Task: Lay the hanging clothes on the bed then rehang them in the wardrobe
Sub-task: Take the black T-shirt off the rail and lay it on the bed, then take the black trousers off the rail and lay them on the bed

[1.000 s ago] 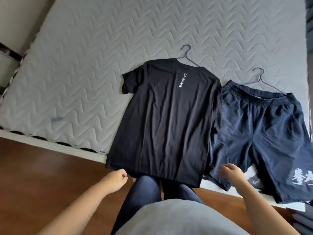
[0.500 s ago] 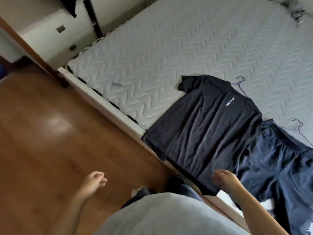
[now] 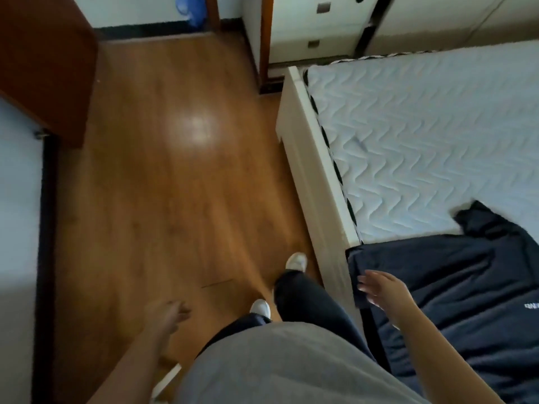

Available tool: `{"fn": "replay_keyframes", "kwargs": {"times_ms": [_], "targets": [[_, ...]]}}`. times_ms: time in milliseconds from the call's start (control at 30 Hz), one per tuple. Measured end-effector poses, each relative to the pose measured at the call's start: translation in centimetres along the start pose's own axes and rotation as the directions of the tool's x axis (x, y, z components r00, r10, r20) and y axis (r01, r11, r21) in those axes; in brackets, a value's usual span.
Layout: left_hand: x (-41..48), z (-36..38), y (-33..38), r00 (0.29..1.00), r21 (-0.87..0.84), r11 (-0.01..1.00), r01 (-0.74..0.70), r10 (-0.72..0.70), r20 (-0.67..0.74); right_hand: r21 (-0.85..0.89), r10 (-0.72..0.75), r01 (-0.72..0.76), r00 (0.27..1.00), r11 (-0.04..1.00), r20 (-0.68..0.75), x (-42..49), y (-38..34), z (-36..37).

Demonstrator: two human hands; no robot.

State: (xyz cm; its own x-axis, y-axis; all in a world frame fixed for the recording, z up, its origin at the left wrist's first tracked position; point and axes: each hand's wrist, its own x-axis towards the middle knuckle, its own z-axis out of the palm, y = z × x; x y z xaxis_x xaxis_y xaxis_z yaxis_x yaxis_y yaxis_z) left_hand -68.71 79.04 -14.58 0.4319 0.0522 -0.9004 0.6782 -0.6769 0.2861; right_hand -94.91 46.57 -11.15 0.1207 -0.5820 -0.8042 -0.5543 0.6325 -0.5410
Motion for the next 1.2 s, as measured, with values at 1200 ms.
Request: {"fn": "replay_keyframes", "kwargs": {"times_ms": [1200], "targets": [[17.3, -1.5, 89.3, 0.636, 0.300, 0.569, -0.766, 0.739, 0.220, -0.072, -0.128, 0.121, 0.986, 0.990, -0.103, 33.3, -68.3, 26.6]]}}
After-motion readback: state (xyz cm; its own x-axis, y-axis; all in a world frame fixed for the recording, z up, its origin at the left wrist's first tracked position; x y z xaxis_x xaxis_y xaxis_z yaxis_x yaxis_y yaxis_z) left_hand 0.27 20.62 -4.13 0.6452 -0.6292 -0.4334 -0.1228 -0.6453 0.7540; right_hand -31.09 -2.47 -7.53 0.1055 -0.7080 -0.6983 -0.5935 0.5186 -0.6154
